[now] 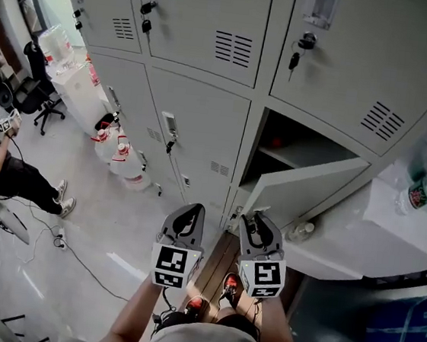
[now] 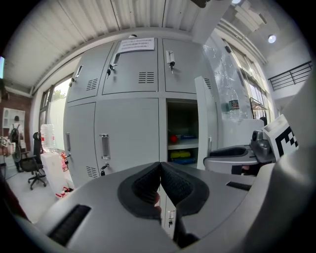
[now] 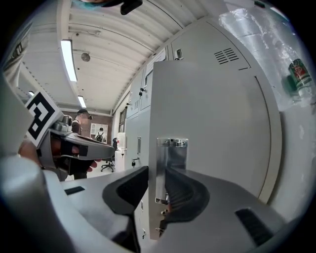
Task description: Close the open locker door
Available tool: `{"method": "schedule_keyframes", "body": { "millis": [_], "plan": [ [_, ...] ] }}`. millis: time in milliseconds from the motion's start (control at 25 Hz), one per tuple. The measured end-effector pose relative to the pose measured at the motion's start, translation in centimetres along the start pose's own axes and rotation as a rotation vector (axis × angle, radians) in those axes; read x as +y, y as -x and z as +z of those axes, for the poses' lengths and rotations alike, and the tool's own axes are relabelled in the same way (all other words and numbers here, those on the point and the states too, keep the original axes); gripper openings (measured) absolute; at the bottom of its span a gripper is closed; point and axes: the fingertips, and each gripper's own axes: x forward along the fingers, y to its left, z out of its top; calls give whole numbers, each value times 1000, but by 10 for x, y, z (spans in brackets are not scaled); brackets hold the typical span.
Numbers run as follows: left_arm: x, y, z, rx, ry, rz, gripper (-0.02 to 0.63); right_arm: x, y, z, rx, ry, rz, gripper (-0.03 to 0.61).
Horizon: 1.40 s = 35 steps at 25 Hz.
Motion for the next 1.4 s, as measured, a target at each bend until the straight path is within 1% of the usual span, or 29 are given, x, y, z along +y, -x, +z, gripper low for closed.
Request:
{"method": "schedule_keyframes", "body": {
  "millis": [120, 400, 920, 1400],
  "plan": [
    [10, -8, 0, -1, 10, 22, 21, -3, -14, 3, 4, -7, -18, 112],
    [24, -28, 3, 2, 24, 46, 21, -12, -47, 8, 7, -3, -9, 104],
    [44, -56, -2, 35, 42, 90, 21, -40, -95, 16, 23, -26, -48, 75],
    [54, -68, -7, 58, 57, 115, 21, -57, -117, 18, 23, -27, -119, 72]
  ]
}}
